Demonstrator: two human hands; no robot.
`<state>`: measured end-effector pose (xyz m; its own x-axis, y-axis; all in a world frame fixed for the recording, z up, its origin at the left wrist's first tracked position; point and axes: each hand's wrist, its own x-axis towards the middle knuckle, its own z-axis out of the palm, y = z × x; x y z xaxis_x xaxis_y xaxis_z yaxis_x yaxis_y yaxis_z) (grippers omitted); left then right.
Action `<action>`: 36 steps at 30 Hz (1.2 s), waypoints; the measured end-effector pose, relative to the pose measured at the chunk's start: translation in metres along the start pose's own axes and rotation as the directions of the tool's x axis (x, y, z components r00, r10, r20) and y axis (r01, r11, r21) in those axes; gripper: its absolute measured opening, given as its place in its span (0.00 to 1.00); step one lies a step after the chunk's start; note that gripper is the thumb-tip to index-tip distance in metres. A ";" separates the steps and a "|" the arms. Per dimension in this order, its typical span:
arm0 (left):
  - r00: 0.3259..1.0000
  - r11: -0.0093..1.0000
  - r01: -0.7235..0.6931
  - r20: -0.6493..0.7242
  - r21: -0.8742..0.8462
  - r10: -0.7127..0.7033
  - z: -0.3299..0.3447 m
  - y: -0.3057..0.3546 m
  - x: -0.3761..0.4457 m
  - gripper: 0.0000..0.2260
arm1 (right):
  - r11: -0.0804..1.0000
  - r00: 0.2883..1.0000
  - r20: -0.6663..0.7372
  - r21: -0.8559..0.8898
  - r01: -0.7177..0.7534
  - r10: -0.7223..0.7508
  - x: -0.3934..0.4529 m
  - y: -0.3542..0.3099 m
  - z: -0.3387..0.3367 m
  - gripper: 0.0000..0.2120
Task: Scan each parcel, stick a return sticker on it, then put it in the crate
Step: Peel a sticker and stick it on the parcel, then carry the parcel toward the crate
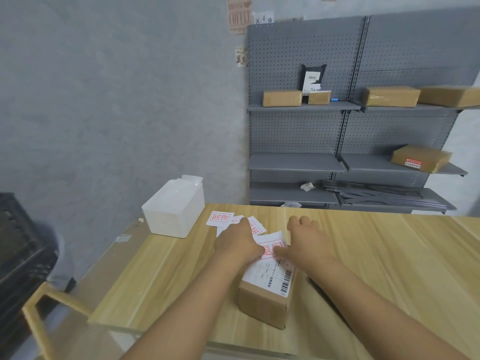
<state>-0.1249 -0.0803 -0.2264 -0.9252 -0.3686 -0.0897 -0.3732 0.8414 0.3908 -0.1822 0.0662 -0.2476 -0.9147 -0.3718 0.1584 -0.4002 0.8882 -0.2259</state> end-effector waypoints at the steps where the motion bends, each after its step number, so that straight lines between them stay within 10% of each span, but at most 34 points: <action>1: 0.998 0.997 -0.022 -0.050 0.076 0.026 -0.001 0.002 0.000 0.24 | 0.998 0.997 -0.044 0.008 0.062 -0.061 0.000 -0.001 0.000 0.21; 5: 0.983 0.985 -0.164 -0.082 0.047 0.167 0.003 0.013 -0.003 0.15 | 0.961 0.969 -0.040 0.119 0.248 -0.245 -0.005 -0.009 0.001 0.11; 14: 0.987 0.988 -0.153 -0.039 -0.003 0.153 0.011 0.002 -0.015 0.09 | 0.974 0.988 0.059 0.186 0.131 -0.144 -0.017 0.007 0.001 0.13; 17: 0.999 1.000 -0.030 -0.039 0.008 0.030 0.006 -0.014 -0.018 0.10 | 0.956 0.998 0.052 0.288 -0.059 0.046 -0.027 0.013 0.004 0.18; 23: 0.924 0.863 0.222 0.380 -0.454 -0.038 0.008 -0.034 -0.034 0.09 | 0.732 0.915 0.347 0.566 -0.380 0.207 -0.047 0.005 0.005 0.29; 36: 0.981 0.780 0.193 0.119 -0.596 -0.152 -0.060 -0.155 -0.077 0.06 | 0.529 0.965 0.260 0.819 -0.222 0.001 -0.064 -0.143 0.010 0.25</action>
<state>0.0081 -0.2061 -0.2253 -0.8590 -0.4430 -0.2566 -0.4290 0.3494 0.8330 -0.0670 -0.0397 -0.2347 -0.8984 -0.4282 -0.0976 -0.0552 0.3307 -0.9421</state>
